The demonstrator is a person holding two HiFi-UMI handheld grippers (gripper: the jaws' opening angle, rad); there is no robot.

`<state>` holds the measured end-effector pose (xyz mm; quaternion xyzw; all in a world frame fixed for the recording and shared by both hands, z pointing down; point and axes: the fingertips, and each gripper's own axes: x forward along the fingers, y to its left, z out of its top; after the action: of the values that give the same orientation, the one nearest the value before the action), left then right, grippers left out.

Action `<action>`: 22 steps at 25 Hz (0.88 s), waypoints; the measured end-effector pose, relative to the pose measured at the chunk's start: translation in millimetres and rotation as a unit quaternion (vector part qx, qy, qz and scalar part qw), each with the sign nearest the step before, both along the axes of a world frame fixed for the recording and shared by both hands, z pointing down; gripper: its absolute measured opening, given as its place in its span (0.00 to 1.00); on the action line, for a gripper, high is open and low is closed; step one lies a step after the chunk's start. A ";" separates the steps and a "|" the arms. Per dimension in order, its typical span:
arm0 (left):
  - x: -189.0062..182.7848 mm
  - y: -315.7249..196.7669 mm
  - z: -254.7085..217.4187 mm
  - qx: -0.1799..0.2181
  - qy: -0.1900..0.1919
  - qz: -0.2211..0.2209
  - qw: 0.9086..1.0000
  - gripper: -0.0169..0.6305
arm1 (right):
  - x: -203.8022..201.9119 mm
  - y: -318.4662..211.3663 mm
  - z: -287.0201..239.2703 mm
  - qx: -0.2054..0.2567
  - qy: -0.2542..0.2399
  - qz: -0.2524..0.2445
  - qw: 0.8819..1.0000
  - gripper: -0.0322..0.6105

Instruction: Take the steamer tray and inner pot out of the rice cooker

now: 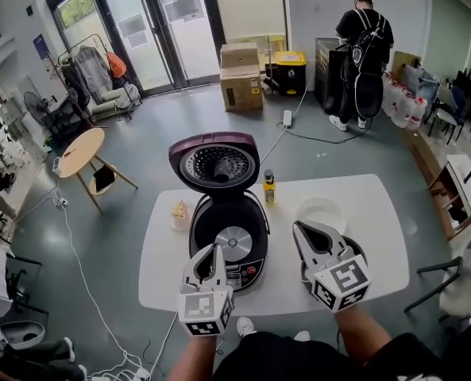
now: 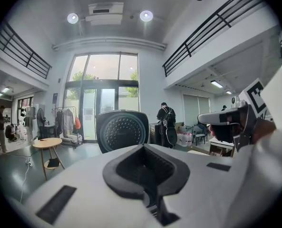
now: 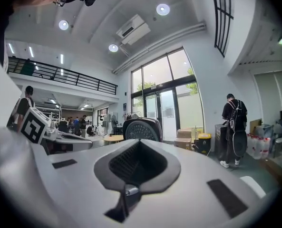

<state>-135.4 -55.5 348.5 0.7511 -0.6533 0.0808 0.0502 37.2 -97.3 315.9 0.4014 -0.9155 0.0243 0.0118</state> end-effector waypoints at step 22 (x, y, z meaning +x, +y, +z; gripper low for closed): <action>3.5 -26.3 -8.9 0.026 0.005 0.020 0.999 0.02 | 1.4 -28.2 8.1 0.000 0.020 0.032 0.999 0.05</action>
<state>-131.9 -81.8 339.6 0.7653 -0.6399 0.0613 0.0321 38.6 -125.5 323.9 0.4308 -0.9018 0.0161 0.0293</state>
